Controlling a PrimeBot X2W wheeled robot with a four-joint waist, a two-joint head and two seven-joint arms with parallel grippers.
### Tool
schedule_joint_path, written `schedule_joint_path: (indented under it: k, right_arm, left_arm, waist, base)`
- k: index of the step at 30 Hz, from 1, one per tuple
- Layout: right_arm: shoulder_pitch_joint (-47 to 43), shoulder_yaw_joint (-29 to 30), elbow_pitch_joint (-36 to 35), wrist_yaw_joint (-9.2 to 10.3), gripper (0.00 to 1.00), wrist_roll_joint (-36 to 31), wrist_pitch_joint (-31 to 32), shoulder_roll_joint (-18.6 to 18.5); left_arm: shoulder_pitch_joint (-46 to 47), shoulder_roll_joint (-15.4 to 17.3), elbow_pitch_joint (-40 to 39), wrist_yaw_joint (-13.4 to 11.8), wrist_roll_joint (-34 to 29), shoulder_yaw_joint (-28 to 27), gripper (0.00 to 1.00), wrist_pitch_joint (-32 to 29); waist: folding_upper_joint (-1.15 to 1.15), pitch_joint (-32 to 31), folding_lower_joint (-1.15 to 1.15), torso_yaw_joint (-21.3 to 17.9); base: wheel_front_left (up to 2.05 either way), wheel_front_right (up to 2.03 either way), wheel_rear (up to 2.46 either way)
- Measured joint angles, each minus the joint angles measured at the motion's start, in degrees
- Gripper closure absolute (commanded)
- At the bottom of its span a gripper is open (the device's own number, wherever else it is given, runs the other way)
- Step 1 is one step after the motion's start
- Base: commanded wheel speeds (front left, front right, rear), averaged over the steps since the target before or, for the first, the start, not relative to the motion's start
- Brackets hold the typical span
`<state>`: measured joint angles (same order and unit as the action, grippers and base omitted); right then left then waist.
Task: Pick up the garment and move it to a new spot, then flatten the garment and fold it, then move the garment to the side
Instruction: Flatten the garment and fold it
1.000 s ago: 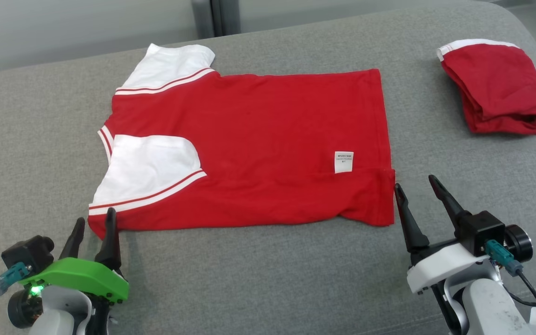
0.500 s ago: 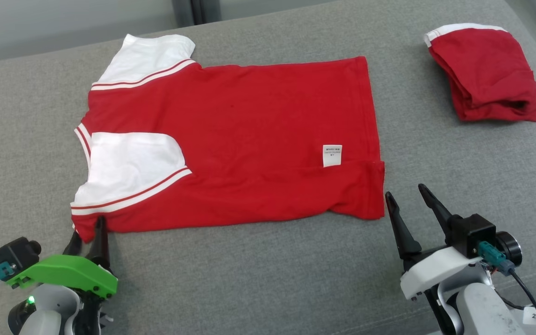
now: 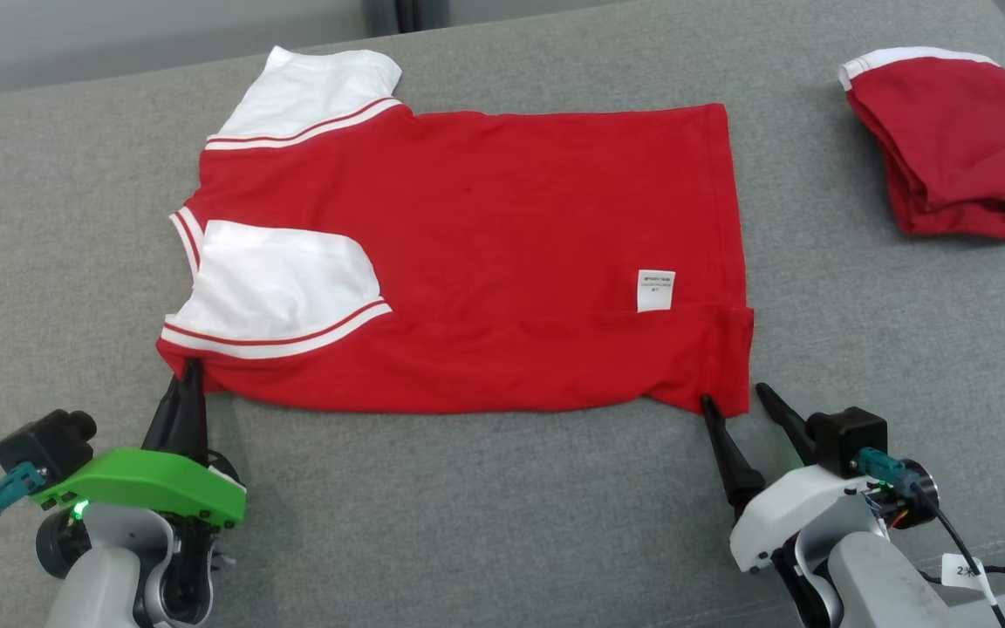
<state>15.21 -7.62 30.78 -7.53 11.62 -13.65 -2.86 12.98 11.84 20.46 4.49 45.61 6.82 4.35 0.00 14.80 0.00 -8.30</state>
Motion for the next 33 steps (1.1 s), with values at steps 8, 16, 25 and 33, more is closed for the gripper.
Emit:
schedule_joint_path:
  k: [8,16,25,33]
  right_arm:
    - [2.2,-0.6,4.6,0.0,1.0,2.1,-0.8,0.0]
    - [4.0,6.9,1.9,0.0,1.0,-4.2,-0.2,0.1]
    - [-1.0,9.6,-7.4,0.0,1.0,-6.0,9.9,-1.1]
    - [-8.5,10.1,-13.8,0.0,1.0,-3.8,14.6,-1.2]
  left_arm:
    - [-0.6,0.5,-2.2,0.8,-0.9,1.1,1.0,1.3]
    - [-3.9,0.7,-6.1,0.8,-1.5,2.7,1.0,1.2]
    - [-12.3,1.2,-11.9,0.5,-1.9,5.6,1.0,-0.9]
    - [-18.8,1.2,-14.1,-1.0,-1.4,6.5,1.0,-2.1]
  waist:
    - [0.0,-1.3,0.0,0.9]
    - [0.0,-4.3,0.0,1.2]
    - [0.0,-6.7,0.0,2.3]
    - [0.0,-7.2,0.0,2.3]
  base:
    - [0.0,0.0,0.0]
    - [0.0,0.0,0.0]
    - [0.0,0.0,0.0]
    - [0.0,0.0,0.0]
